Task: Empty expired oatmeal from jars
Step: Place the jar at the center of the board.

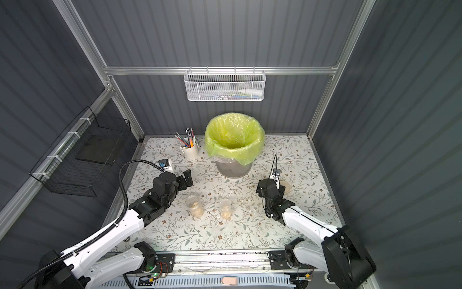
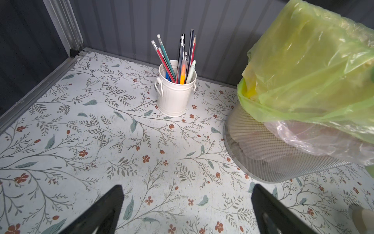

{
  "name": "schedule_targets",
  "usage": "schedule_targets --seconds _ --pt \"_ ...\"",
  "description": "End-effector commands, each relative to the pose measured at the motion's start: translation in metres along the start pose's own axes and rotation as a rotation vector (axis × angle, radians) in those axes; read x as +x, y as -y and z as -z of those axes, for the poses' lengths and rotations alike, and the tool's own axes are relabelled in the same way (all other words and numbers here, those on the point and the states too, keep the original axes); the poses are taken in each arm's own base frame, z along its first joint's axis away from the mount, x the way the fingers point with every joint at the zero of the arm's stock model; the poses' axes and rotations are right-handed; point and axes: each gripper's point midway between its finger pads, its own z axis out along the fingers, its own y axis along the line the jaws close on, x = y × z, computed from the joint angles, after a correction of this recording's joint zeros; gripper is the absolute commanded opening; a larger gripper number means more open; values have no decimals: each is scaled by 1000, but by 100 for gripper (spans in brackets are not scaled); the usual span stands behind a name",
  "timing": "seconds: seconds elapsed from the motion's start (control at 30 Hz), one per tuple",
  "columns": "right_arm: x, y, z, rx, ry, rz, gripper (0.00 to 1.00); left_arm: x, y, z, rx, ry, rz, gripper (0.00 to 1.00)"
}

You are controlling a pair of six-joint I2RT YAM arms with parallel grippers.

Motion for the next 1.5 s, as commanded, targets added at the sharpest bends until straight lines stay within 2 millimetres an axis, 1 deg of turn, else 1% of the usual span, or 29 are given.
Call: schedule_targets --seconds 0.0,0.1,0.3,0.4,0.53,0.67,0.8,0.9,1.03,1.13,1.47 --pt "-41 -13 -10 -11 138 -31 55 4 4 -6 21 8 23 100" --pt "-45 -15 -26 -2 141 -24 55 8 7 -9 35 -6 30 100" --pt "-53 -12 -52 7 138 -49 56 2 11 -5 61 19 39 100" --pt "-56 -13 -66 18 128 -41 58 3 12 -6 62 10 28 100" --pt "-59 -4 -80 51 127 -71 60 7 15 -9 75 1 29 100" --pt "-63 4 -89 88 102 -97 59 6 19 -10 93 0 29 100" --pt "-61 8 -94 127 77 -113 59 5 18 -8 93 5 27 100" --pt "-56 16 -95 181 59 -147 58 5 18 -7 95 6 28 100" --pt "-44 15 -101 184 10 -175 58 5 21 -7 110 3 26 100" --pt "-35 14 -100 168 -1 -195 59 5 21 -6 113 3 21 100" --pt "-22 16 -99 172 -22 -171 60 9 22 -6 127 -1 20 100"
